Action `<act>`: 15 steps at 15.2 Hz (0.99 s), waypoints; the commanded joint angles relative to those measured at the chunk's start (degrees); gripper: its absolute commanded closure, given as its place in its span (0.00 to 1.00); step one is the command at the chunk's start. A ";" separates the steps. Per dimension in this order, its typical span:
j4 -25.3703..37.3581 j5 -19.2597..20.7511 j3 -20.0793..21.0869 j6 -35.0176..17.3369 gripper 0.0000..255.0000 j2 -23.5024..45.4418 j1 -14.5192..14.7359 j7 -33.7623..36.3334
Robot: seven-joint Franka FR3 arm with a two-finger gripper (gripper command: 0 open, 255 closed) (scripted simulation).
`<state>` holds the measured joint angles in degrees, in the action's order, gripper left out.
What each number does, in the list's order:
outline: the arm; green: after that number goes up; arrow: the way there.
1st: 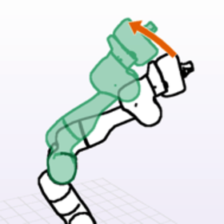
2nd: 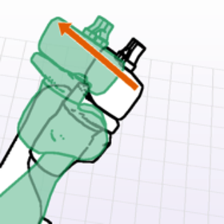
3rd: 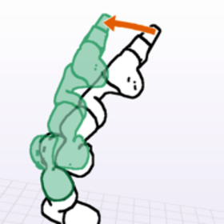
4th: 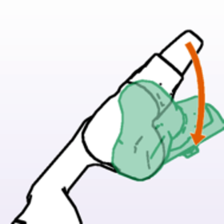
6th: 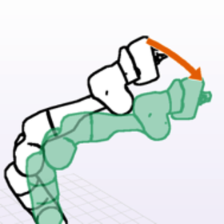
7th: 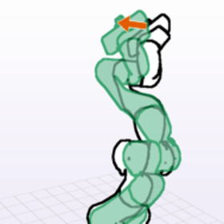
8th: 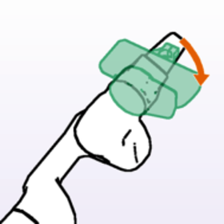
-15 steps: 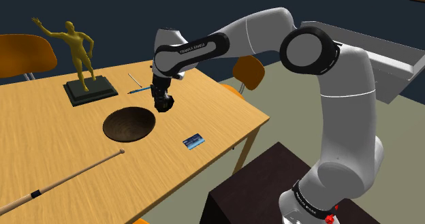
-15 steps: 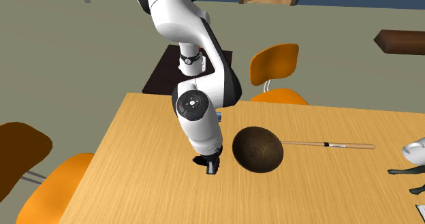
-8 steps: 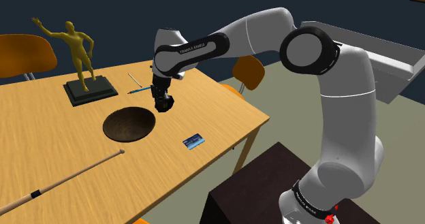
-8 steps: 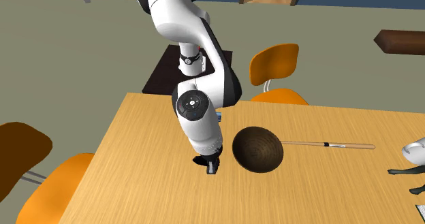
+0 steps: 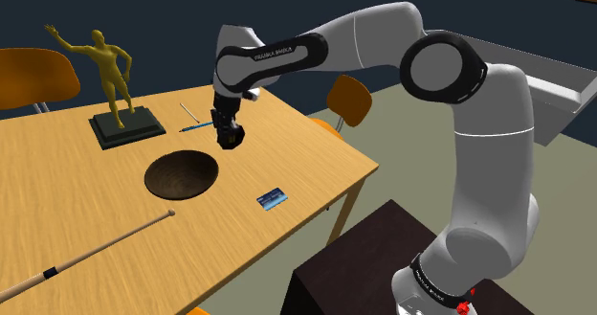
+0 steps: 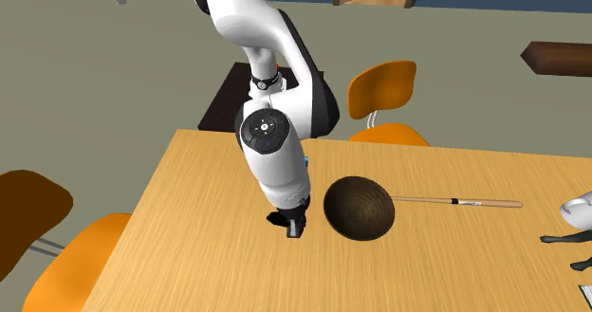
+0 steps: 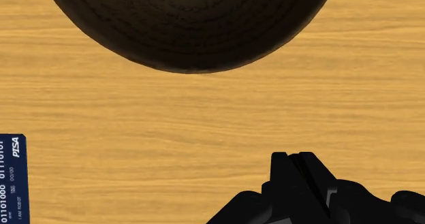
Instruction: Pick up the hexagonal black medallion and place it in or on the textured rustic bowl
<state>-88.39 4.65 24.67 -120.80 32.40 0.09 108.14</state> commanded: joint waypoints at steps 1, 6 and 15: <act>0.53 -0.23 0.19 1.20 1.00 -0.71 -0.02 0.12; 2.48 -0.70 0.52 4.37 1.00 -2.01 -0.12 0.17; 7.06 -1.28 0.97 10.44 1.00 -3.64 -0.04 0.39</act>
<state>-81.93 3.39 25.61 -111.03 28.80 -0.01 108.48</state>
